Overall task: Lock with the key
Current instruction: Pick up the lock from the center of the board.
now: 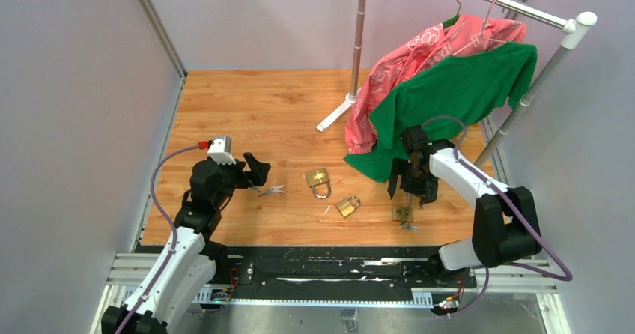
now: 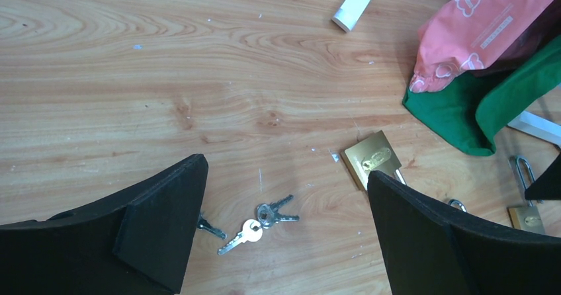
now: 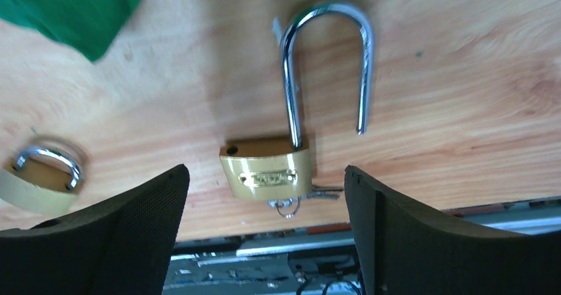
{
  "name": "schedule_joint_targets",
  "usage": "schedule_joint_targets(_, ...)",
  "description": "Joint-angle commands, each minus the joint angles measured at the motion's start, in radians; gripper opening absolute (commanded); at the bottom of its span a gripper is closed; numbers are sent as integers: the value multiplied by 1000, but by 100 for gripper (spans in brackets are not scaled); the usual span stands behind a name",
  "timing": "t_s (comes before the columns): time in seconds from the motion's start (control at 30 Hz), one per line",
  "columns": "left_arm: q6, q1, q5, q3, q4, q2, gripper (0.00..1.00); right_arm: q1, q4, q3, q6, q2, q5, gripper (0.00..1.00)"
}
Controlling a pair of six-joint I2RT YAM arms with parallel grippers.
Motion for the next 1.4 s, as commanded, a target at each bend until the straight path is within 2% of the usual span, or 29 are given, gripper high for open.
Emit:
schedule_joint_targets(0.0,9,9,12,-7,26,1,100,60,-117,-33,-35,3,-66,91)
schedule_joint_targets(0.2,1,9,19,-11,30,2,100,96,-83,-65,-45,28,-54,91)
schedule_joint_targets(0.4,5,9,16,-11,26,-4,100,96,-15,-72,-67,97,-43,78)
schedule_joint_targets(0.63,9,8,10,-10,25,-4,100,105,20,-76,-67,146,-45,71)
schedule_joint_targets(0.9,7,9,10,-12,29,-1,100,136,1,-88,-42,158,7,71)
schedule_joint_targets(0.97,6,9,7,-12,27,0,100,139,-1,-89,-40,155,21,61)
schedule_joint_targets(1.03,7,9,6,-12,27,0,100,143,-1,-86,-38,143,37,36)
schedule_joint_targets(1.07,7,9,5,-12,28,-1,100,146,-1,-84,-37,134,43,29)
schedule_joint_targets(1.2,13,9,6,-14,33,0,100,159,-12,-70,-34,103,58,6)
schedule_joint_targets(1.27,15,9,12,-16,40,-1,100,168,-16,-63,-28,78,60,0)
schedule_joint_targets(1.37,16,9,32,-18,55,-7,100,195,-7,-50,-15,10,58,0)
